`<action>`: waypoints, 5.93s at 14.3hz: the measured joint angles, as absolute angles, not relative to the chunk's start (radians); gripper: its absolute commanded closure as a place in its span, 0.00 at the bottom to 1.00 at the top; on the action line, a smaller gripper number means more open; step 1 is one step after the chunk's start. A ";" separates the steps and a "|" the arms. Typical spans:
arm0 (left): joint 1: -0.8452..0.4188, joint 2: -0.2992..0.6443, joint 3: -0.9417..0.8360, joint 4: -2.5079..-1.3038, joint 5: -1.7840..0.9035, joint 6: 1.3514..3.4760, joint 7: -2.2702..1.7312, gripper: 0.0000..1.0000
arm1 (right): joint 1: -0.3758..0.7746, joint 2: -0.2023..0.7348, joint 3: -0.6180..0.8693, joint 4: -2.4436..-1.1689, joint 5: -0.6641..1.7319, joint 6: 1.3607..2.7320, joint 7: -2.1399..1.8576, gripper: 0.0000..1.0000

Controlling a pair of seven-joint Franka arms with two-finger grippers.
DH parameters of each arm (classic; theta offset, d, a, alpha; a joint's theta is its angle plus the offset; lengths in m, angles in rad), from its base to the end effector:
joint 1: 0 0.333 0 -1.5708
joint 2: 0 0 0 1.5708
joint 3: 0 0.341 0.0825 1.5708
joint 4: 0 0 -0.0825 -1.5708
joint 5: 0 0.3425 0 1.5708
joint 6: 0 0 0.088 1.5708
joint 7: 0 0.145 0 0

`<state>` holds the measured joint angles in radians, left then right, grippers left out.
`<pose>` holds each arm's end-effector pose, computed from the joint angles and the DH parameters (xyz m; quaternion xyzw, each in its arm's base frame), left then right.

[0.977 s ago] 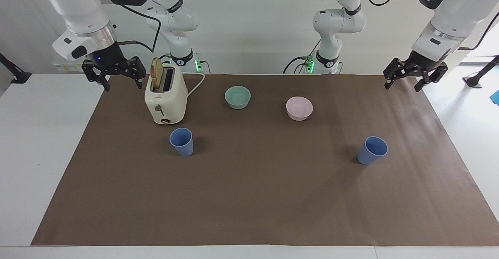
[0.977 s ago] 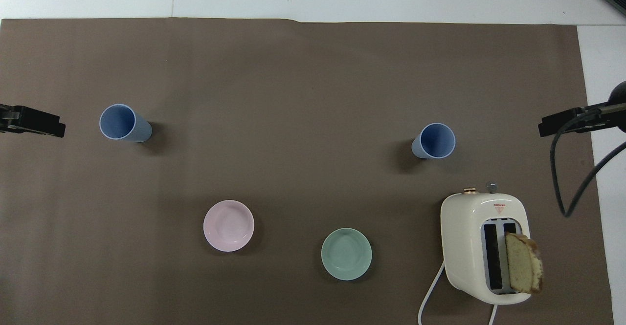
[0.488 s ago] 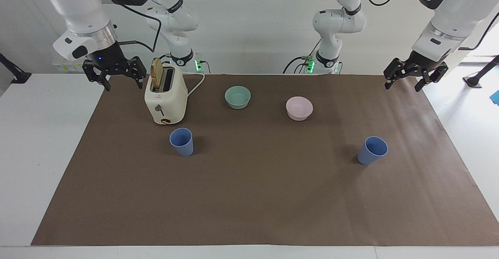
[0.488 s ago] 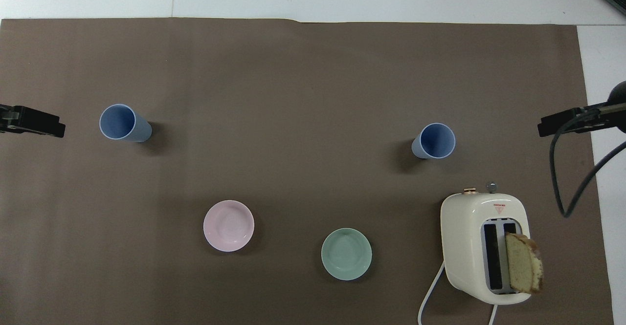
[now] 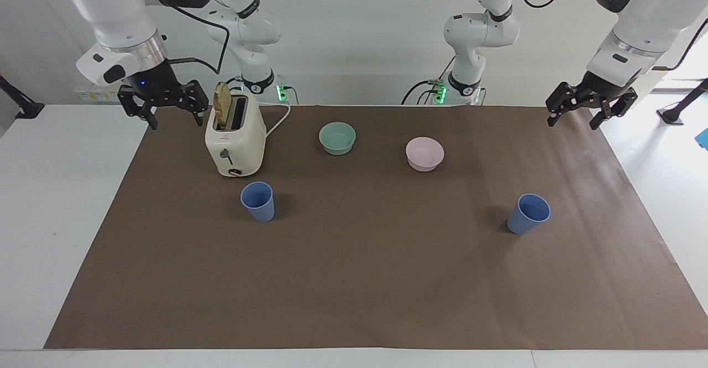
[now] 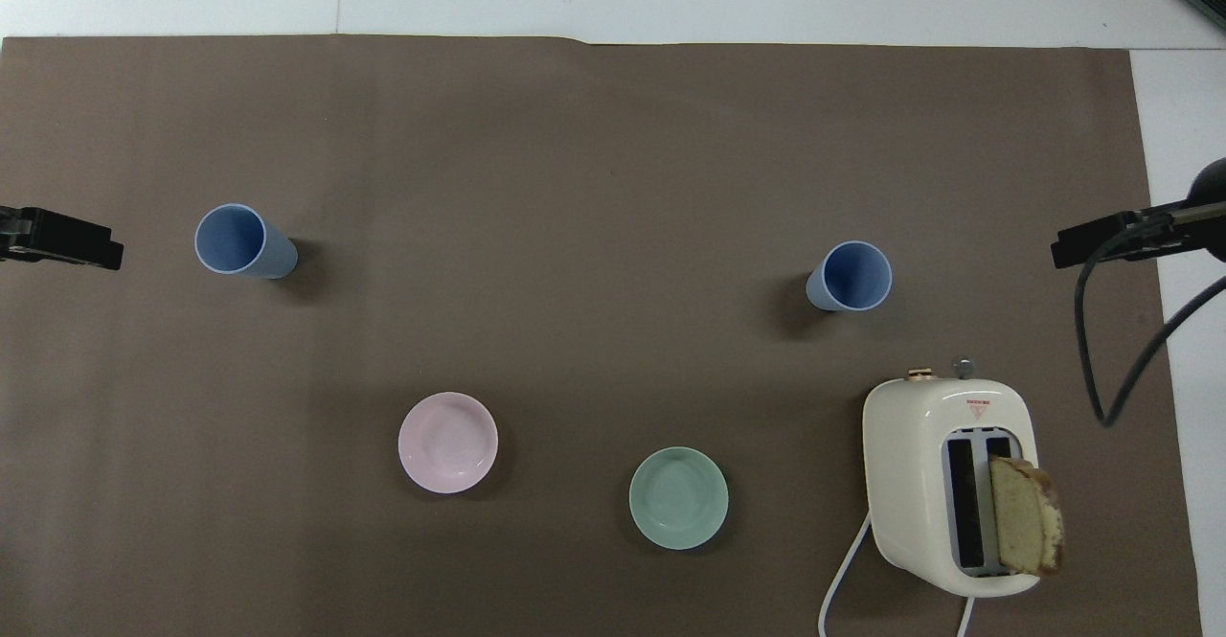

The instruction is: Stack blue cups with both arms

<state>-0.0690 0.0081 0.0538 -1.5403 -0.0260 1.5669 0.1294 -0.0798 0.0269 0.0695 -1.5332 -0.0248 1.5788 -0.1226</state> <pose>0.5164 -0.0118 0.6202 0.9973 -0.0724 0.0100 0.0122 0.5238 -0.0095 0.6146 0.9983 0.0561 0.0086 0.0121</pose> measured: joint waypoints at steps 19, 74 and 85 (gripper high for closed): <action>-0.063 0.008 0.055 -1.538 -0.026 1.581 0.136 0.00 | -0.081 0.027 0.068 -1.533 -0.025 1.578 -0.106 0.00; 0.011 0.259 0.058 -1.891 -0.120 2.147 0.167 0.84 | -0.081 0.027 0.068 -1.533 -0.025 1.578 -0.106 0.00; 0.008 0.231 0.048 -1.884 -0.126 2.141 0.164 1.00 | -0.081 0.027 0.068 -1.533 -0.025 1.578 -0.106 0.00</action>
